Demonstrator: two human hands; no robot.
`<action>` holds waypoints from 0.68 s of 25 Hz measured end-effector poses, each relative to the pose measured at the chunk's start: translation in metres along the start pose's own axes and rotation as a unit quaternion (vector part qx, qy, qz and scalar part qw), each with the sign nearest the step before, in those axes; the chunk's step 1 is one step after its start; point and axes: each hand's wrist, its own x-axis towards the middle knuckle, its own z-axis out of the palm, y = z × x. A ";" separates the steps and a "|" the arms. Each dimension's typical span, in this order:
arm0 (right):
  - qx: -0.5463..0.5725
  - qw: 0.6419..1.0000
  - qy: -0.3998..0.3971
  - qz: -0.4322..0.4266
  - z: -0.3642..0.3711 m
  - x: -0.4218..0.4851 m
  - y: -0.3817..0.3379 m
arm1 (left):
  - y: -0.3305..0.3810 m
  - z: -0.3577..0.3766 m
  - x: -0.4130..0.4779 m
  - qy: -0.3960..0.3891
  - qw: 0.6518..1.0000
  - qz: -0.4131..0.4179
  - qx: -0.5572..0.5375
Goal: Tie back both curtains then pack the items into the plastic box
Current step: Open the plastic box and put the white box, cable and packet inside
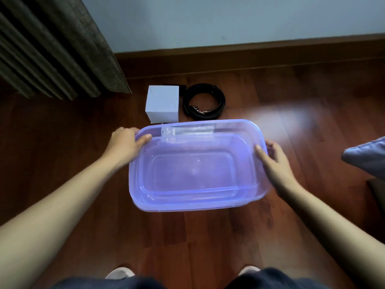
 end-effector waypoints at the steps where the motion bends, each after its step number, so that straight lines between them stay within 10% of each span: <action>1: 0.095 0.995 -0.011 0.034 -0.007 0.006 -0.009 | 0.007 -0.007 0.004 0.020 1.000 0.019 -0.013; 5: 0.283 0.953 0.042 0.096 -0.055 0.021 -0.018 | 0.040 -0.008 0.010 0.051 0.986 0.048 -0.149; 10: 0.467 0.863 0.168 0.095 -0.076 0.012 0.037 | 0.036 0.057 -0.002 -0.130 0.977 0.165 0.034; 17: 0.546 0.785 0.266 0.121 -0.043 0.020 0.077 | 0.037 0.068 -0.008 -0.134 0.966 0.180 0.131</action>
